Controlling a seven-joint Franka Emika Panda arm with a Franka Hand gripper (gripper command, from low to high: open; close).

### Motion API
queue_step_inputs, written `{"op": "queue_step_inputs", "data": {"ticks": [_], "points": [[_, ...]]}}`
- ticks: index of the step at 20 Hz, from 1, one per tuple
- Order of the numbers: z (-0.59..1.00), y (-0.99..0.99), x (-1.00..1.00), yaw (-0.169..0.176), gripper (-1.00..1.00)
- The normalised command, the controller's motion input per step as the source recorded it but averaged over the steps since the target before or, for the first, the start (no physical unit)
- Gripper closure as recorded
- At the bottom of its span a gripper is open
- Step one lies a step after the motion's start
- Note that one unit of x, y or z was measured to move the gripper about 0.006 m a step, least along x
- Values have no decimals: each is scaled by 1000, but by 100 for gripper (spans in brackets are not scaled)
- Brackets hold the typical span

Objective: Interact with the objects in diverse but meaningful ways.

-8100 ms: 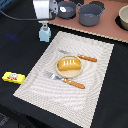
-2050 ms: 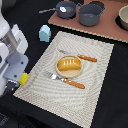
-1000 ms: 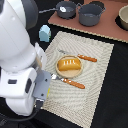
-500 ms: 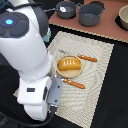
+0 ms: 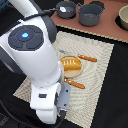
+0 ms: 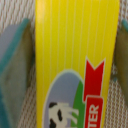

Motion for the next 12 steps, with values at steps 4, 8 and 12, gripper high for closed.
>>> {"op": "queue_step_inputs", "data": {"ticks": [4, 8, 12], "points": [[843, 272, 350, -25, -100], [332, 439, -11, -2, -100], [0, 619, -375, 0, -100]]}}
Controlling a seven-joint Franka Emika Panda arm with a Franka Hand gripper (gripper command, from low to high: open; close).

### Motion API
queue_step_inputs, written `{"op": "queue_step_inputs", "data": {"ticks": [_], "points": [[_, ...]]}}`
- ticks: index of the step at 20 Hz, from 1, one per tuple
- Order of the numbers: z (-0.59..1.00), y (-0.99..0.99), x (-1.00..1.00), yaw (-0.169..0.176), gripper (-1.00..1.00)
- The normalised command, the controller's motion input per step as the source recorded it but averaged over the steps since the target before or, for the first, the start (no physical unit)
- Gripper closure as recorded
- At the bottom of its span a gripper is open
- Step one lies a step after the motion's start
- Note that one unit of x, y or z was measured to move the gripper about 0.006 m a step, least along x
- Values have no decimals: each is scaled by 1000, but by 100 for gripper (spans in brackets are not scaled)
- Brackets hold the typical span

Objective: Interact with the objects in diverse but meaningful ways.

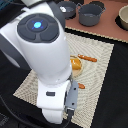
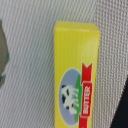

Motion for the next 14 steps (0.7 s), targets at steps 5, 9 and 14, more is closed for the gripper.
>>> {"op": "queue_step_inputs", "data": {"ticks": [5, 9, 14], "points": [[0, 568, -335, 0, -100], [44, 514, -291, 0, -100], [159, 502, -255, 0, -100]]}}
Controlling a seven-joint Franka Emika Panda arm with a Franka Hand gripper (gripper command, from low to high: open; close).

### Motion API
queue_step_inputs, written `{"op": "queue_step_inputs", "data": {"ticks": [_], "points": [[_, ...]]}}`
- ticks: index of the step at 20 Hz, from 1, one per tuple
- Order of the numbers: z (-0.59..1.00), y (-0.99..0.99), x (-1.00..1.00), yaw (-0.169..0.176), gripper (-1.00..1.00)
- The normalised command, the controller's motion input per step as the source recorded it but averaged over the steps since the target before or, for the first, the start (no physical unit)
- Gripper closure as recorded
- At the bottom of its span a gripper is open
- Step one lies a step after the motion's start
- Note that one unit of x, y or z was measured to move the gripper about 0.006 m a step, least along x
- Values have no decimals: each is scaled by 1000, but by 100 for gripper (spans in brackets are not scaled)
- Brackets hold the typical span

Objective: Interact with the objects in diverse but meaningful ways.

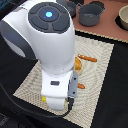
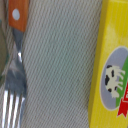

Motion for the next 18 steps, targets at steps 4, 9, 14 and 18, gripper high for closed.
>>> {"op": "queue_step_inputs", "data": {"ticks": [4, 9, 14, 18], "points": [[261, 530, -274, 0, -100], [328, 565, -273, 0, -100], [373, 597, -246, 0, -100], [373, 634, -96, 0, -100]]}}
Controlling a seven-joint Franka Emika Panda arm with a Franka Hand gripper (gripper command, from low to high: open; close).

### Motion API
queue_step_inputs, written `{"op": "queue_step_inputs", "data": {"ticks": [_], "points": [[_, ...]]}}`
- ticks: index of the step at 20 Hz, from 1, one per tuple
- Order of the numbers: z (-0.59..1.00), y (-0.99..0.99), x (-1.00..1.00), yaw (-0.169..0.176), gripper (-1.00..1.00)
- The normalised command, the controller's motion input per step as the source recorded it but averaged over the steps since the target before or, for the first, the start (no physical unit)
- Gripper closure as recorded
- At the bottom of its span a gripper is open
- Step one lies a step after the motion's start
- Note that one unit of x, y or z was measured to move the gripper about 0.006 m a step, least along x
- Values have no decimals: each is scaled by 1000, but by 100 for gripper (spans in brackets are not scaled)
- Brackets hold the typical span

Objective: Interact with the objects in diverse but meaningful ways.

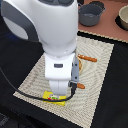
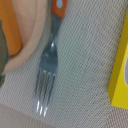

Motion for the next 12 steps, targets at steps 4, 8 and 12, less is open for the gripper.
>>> {"op": "queue_step_inputs", "data": {"ticks": [4, 8, 12], "points": [[232, 651, 7, 0, -100], [21, 599, 103, 0, -100], [-23, 614, 104, 0, -100]]}}
